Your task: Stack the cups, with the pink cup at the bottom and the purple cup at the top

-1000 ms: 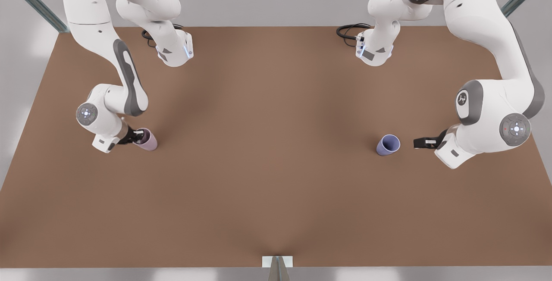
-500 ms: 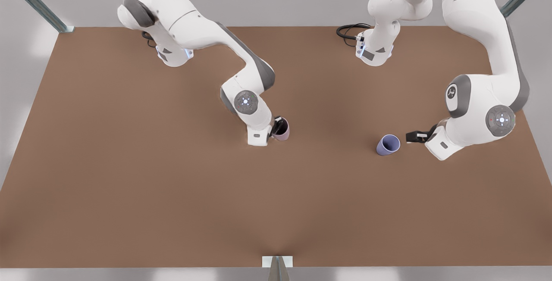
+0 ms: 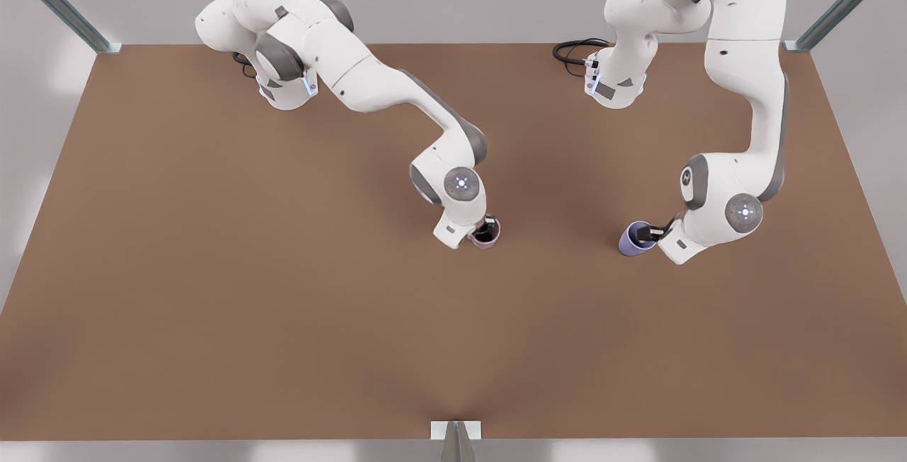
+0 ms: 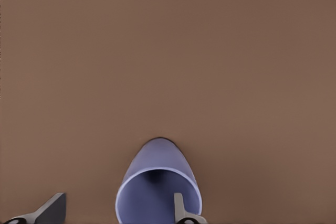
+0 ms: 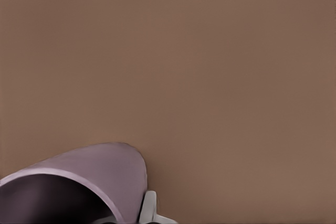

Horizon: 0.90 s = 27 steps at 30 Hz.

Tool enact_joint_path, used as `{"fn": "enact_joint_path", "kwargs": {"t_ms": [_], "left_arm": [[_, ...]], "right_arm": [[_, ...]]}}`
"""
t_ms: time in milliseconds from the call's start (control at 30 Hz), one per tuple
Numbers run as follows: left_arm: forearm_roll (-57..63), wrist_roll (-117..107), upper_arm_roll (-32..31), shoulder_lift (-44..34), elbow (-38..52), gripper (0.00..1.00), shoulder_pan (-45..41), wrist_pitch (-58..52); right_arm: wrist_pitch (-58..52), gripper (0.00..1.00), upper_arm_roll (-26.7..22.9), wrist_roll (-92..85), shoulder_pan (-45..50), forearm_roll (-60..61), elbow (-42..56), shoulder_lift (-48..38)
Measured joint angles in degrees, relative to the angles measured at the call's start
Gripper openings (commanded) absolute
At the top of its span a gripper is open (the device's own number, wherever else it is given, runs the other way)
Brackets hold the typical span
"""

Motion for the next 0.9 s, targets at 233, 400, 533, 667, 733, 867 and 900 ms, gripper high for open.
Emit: {"fn": "enact_joint_path", "kwargs": {"t_ms": [233, 400, 533, 667, 733, 867, 900], "left_arm": [[-0.02, 1.38, 2.08, 0.68, -2.89, 1.00, 0.06, 3.61], [-0.10, 2.46, 2.28, 2.05, -3.09, 0.93, -0.06, 4.48], [-0.19, 3.10, 2.22, 2.99, -3.04, 0.67, -0.07, 4.81], [-0.25, 3.63, 2.11, 3.35, -3.04, 0.57, -0.07, 5.00], [-0.37, 3.84, 2.01, 3.37, -3.04, 0.51, -0.07, 5.06], [-0.85, 4.18, 1.77, 3.37, -3.04, 0.37, -0.07, 5.05], [-0.91, 4.24, 1.72, 3.33, -3.04, 0.34, -0.08, 5.02]], "right_arm": [[0.78, 0.26, 0.15, 8.84, -0.65, -0.60, 1.77, 2.07], [1.03, 0.38, 0.15, 13.42, -1.32, -0.57, 1.76, 2.25], [1.27, 0.41, 0.40, 16.21, -1.37, -0.57, 2.31, 2.21], [1.24, 0.43, 0.88, 18.38, -1.38, -0.81, 2.50, 1.76], [1.17, 0.43, 0.82, 19.08, -1.36, -0.91, 2.32, 1.72], [1.01, 0.43, 0.64, 20.11, -1.40, -1.03, 2.06, 1.71], [0.98, 0.43, 0.57, 20.31, -1.37, -1.01, 2.07, 1.69]]}}
